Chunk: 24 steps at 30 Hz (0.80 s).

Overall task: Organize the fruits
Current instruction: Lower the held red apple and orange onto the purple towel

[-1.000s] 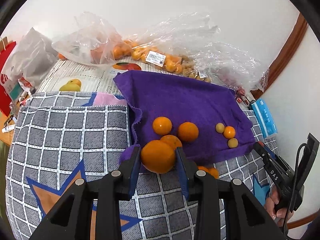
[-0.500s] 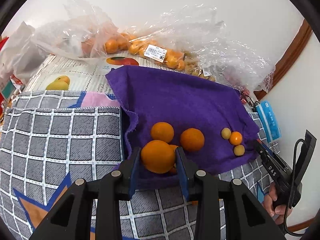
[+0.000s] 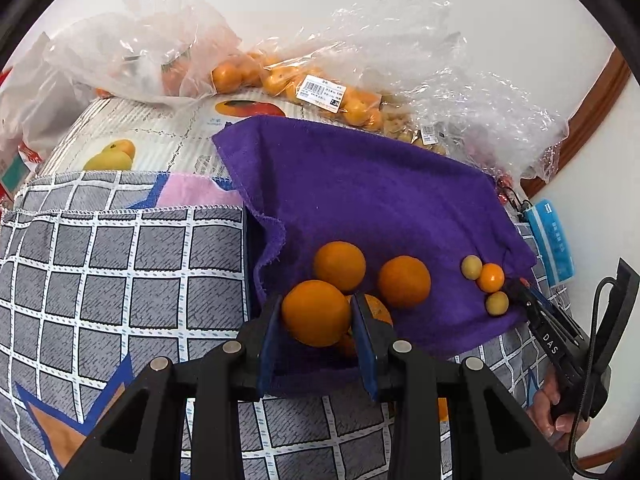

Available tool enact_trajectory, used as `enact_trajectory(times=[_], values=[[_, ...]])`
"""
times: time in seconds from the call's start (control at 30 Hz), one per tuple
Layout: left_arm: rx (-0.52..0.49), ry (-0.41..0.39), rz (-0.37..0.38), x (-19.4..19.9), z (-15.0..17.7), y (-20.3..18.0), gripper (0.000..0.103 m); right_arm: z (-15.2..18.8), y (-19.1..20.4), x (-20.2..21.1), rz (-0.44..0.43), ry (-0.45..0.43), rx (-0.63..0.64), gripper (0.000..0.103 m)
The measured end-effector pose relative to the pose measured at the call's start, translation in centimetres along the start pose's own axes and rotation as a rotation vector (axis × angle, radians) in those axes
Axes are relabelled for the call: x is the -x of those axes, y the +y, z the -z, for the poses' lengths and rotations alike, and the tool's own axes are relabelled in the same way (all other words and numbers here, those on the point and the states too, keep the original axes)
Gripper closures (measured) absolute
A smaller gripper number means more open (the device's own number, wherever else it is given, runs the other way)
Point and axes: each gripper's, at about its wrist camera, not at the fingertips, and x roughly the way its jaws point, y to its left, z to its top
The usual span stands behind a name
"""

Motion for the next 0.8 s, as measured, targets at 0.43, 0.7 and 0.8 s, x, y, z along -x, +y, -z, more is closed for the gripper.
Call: enact_trajectory(times=[0.43,0.7,0.8], values=[[0.000,0.001,-0.009,-0.70,0.15,0.08,0.070,0.00,0.26,0.21,0.020,-0.001,0.017,0.078],[-0.006,-0.005,-0.009,-0.86,-0.03,0.13,0.070,0.03,0.48,0.17,0.032,-0.001,0.025,0.077],[-0.010,-0.008,-0.010,-0.87,-0.04,0.11,0.070,0.03,0.43,0.18,0.030,0.000,0.022,0.077]])
